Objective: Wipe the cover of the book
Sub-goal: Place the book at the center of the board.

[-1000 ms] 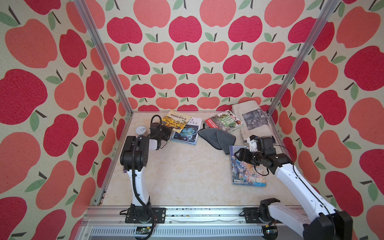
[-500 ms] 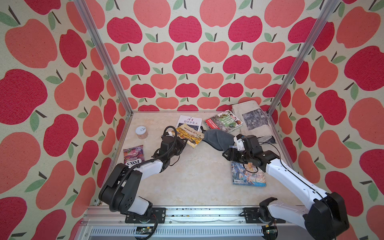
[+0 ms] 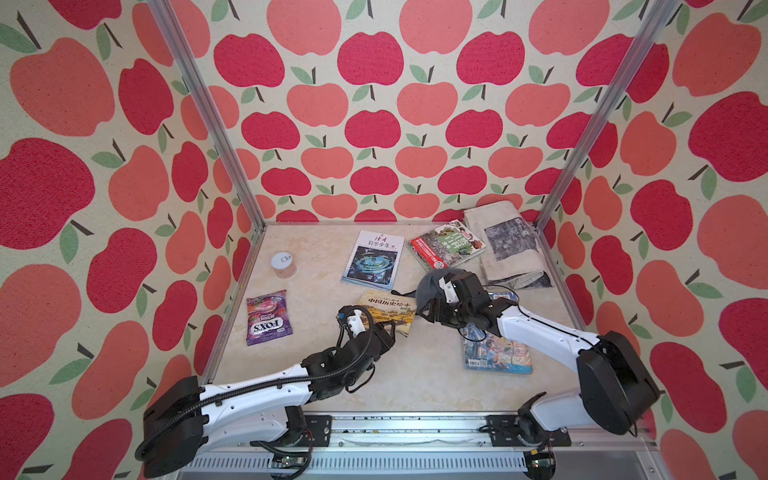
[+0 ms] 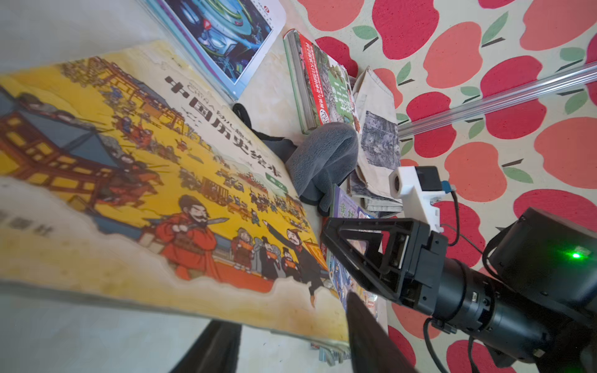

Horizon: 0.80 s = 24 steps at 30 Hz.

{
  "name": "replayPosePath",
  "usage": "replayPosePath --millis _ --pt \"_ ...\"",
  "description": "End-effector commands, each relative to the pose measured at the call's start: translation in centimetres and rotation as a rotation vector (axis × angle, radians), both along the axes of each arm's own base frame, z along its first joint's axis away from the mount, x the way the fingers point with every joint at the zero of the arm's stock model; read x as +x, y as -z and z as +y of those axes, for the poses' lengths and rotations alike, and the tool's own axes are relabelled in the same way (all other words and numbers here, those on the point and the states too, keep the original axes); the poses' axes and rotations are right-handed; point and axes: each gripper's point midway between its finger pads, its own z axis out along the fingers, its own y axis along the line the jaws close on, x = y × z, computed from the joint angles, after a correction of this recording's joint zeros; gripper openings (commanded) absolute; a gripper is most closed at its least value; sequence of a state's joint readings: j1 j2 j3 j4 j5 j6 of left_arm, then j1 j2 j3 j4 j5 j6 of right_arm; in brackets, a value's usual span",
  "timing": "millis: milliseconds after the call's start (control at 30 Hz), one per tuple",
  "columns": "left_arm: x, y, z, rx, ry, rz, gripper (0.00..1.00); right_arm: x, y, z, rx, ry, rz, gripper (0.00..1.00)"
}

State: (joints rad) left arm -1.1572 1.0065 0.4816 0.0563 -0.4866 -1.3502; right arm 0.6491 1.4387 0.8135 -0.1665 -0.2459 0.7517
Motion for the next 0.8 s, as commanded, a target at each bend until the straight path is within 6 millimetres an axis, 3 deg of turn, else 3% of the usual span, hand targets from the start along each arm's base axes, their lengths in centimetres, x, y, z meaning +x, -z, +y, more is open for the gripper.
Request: replayPosePath --millis 0,67,200,267,367,467,667,767 --pt "-0.5 -1.5 2.4 0.102 -0.120 -0.055 0.88 0.6 -1.3 1.0 0.047 0.003 -0.027 0.71" --pt "-0.9 -2.6 2.0 0.099 -0.107 -0.070 0.99 0.6 -1.1 0.9 0.039 0.005 -0.024 0.71" --pt "-1.4 -2.8 0.1 0.084 -0.030 -0.052 0.99 0.5 -0.7 0.9 0.029 0.001 -0.015 0.71" --pt "-1.4 -2.8 0.3 0.140 -0.013 -0.063 0.99 0.4 -0.7 0.8 0.021 -0.004 -0.018 0.71" --pt "-0.3 -2.9 2.3 0.284 -0.018 -0.133 0.99 0.3 -0.4 0.8 0.013 -0.009 -0.013 0.71" --pt "1.6 -0.8 6.6 0.392 -0.064 -0.072 0.99 -0.1 0.3 1.6 0.010 -0.025 0.000 0.71" --pt "5.3 -0.3 12.5 0.300 -0.137 -0.158 0.99 -0.8 1.7 3.0 -0.027 -0.056 0.009 0.71" --pt "6.3 -0.2 14.5 0.315 -0.156 -0.155 0.99 -0.9 2.9 3.1 -0.046 -0.054 0.022 0.73"
